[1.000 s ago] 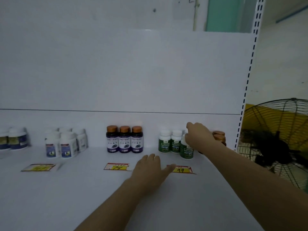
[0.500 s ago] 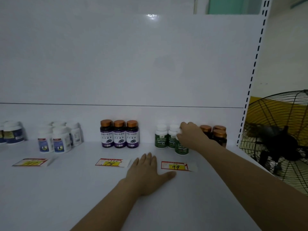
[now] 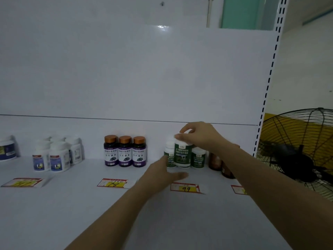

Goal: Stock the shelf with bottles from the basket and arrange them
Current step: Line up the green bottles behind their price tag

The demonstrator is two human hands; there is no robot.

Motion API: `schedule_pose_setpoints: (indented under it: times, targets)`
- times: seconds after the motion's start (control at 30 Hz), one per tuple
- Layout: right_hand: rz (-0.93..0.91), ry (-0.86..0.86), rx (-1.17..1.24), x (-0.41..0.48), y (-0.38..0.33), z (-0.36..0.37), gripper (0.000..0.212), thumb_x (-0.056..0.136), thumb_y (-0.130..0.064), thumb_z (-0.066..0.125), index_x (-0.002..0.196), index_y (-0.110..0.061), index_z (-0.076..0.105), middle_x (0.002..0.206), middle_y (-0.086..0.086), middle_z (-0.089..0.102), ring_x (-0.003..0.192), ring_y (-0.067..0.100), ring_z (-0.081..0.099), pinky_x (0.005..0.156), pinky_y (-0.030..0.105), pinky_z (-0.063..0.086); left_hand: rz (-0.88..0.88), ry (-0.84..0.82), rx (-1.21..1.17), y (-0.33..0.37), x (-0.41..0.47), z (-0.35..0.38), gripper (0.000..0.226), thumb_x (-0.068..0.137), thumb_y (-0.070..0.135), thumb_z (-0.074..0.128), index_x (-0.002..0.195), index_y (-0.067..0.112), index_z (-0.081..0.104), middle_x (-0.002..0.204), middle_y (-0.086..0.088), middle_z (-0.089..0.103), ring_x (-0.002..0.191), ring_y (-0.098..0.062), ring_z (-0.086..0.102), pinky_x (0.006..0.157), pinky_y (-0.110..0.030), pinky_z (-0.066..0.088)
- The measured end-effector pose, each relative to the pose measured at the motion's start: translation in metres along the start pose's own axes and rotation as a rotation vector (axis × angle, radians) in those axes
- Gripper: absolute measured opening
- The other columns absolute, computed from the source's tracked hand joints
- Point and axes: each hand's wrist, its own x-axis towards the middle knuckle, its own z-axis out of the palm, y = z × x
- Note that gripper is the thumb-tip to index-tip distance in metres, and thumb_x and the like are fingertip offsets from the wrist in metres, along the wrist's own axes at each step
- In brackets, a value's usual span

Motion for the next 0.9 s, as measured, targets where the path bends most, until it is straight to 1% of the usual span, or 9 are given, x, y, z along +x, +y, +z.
schedule_pose_setpoints:
  times: [0.03,0.1,0.2,0.27,0.37,0.5,0.6,0.8,0.9]
  targets:
    - [-0.002,0.009,0.063,0.001,-0.001,0.001,0.033,0.077,-0.051,0.071,0.095,-0.024,0.07,0.095,-0.001,0.069,0.086,0.011,0.064,0.075,0.026,0.056,0.004,0.008,-0.07,0.002,0.005,-0.002,0.049,0.08,0.037,0.072,0.122,0.03,0.049,0.118,0.013,0.058,0.107,-0.004,0.054,0.09,-0.021,0.042]
    - [0.003,0.051,0.161,0.0,-0.001,0.005,0.033,0.075,-0.052,0.072,0.091,-0.023,0.072,0.093,0.001,0.07,0.085,0.013,0.066,0.074,0.029,0.059,0.008,0.032,-0.155,0.001,0.014,-0.005,0.039,0.078,0.033,0.074,0.112,0.026,0.057,0.113,0.008,0.066,0.101,-0.007,0.062,0.09,-0.026,0.048]
    - [-0.002,0.126,0.231,-0.002,0.007,0.016,0.029,0.075,-0.054,0.07,0.083,-0.026,0.072,0.086,0.0,0.072,0.078,0.013,0.069,0.073,0.03,0.06,0.021,0.066,-0.178,-0.004,0.017,-0.002,0.036,0.079,0.034,0.073,0.11,0.021,0.063,0.104,0.006,0.07,0.092,-0.004,0.064,0.078,-0.018,0.048]
    - [-0.016,0.144,0.245,-0.004,0.013,0.023,0.027,0.078,-0.053,0.068,0.08,-0.027,0.072,0.079,-0.004,0.072,0.073,0.01,0.069,0.07,0.027,0.06,0.031,0.081,-0.183,-0.007,0.015,0.001,0.028,0.079,0.034,0.073,0.103,0.026,0.063,0.098,0.009,0.07,0.088,-0.001,0.064,0.071,-0.012,0.045]
    - [-0.029,0.152,0.235,-0.005,0.017,0.031,0.029,0.083,-0.051,0.064,0.084,-0.023,0.073,0.078,-0.005,0.071,0.073,0.009,0.067,0.063,0.019,0.056,0.033,0.102,-0.21,-0.011,0.015,0.004,0.022,0.077,0.035,0.074,0.093,0.033,0.06,0.093,0.012,0.069,0.087,-0.001,0.064,0.069,-0.011,0.045]
    - [-0.032,0.157,0.226,-0.003,0.017,0.035,0.031,0.084,-0.05,0.063,0.089,-0.022,0.074,0.078,-0.007,0.071,0.071,0.005,0.066,0.061,0.014,0.05,0.029,0.115,-0.219,-0.015,0.016,0.005,0.025,0.077,0.036,0.075,0.094,0.033,0.058,0.092,0.013,0.067,0.086,-0.001,0.063,0.067,-0.01,0.044]
    - [-0.036,0.156,0.253,-0.001,0.019,0.038,0.031,0.083,-0.05,0.065,0.09,-0.022,0.074,0.079,-0.008,0.072,0.075,0.008,0.067,0.069,0.022,0.056,0.017,0.123,-0.249,-0.017,0.017,0.004,0.037,0.075,0.036,0.076,0.106,0.023,0.06,0.099,0.008,0.069,0.089,-0.003,0.064,0.068,-0.011,0.044]
    - [-0.041,0.15,0.258,0.002,0.021,0.038,0.032,0.084,-0.049,0.065,0.093,-0.019,0.074,0.082,-0.006,0.072,0.078,0.01,0.069,0.071,0.024,0.058,0.031,0.11,-0.257,-0.016,0.018,0.002,0.026,0.076,0.035,0.076,0.09,0.034,0.053,0.088,0.016,0.064,0.083,0.003,0.061,0.064,-0.009,0.042]
    - [-0.04,0.122,0.257,0.006,0.022,0.037,0.033,0.086,-0.047,0.062,0.098,-0.018,0.072,0.089,-0.002,0.072,0.083,0.013,0.068,0.077,0.03,0.059,0.018,0.109,-0.311,-0.017,0.02,0.001,0.035,0.076,0.034,0.076,0.1,0.028,0.052,0.092,0.015,0.063,0.087,0.0,0.061,0.068,-0.011,0.044]
